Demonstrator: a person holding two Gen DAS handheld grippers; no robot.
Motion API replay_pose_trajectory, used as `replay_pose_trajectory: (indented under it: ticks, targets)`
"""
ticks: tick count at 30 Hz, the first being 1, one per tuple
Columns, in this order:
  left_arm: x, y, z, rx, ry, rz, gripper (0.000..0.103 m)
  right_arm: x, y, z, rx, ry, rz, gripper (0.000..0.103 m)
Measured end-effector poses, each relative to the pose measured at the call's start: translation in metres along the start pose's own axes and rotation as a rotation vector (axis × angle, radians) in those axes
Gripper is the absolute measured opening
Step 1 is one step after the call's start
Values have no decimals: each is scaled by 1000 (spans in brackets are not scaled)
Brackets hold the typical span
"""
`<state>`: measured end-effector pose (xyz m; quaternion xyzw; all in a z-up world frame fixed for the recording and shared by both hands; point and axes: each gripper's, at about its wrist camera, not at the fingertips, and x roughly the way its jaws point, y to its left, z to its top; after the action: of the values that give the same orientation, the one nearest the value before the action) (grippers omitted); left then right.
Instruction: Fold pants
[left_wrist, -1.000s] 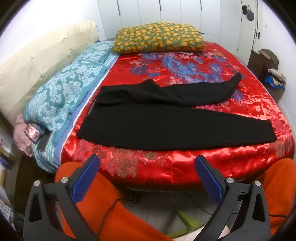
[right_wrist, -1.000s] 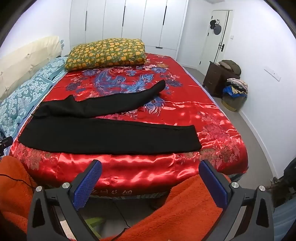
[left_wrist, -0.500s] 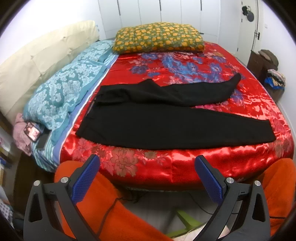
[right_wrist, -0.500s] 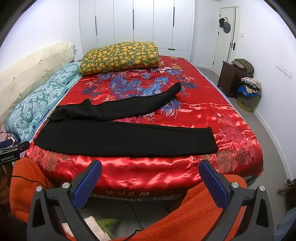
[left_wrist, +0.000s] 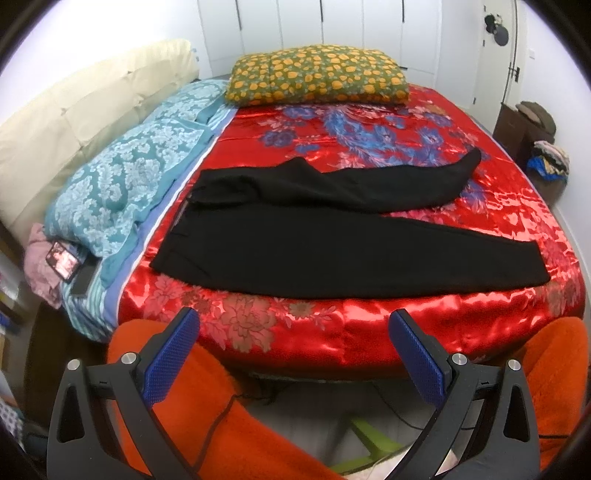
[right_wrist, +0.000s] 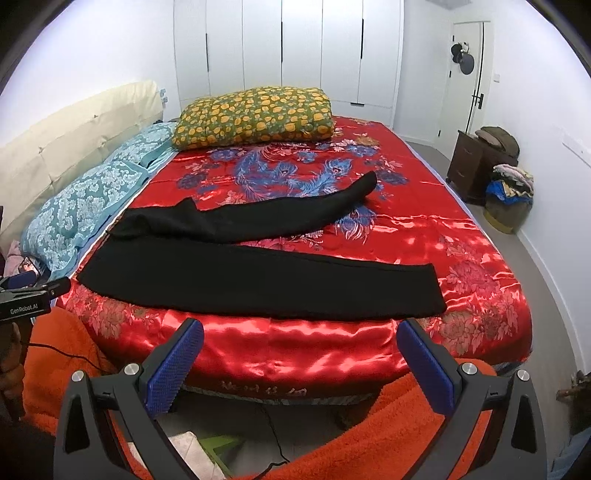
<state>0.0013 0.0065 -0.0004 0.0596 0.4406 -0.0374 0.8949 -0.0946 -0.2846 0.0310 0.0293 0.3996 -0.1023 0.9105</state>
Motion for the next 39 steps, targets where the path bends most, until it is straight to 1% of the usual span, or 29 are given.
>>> replay_pose_trajectory:
  ticks: [4, 9, 15, 27, 32, 39]
  targets:
    - [0, 0, 0, 0, 1, 0, 102, 0, -2, 1, 4, -9, 21, 103]
    - [-1, -2, 0, 9, 3, -2, 102, -3, -1, 3, -6, -35, 24, 103]
    - [-1, -6, 1, 15, 5, -8, 102, 1, 2, 2, -19, -22, 34, 103]
    - [2, -5, 1, 5, 16, -10, 102, 0, 5, 0, -37, -34, 31, 103]
    - [4, -4, 0, 3, 27, -12, 102, 4, 6, -1, -36, -11, 40, 103]
    - [6, -1, 0, -7, 36, -10, 102, 7, 7, -3, -41, 1, 49, 103]
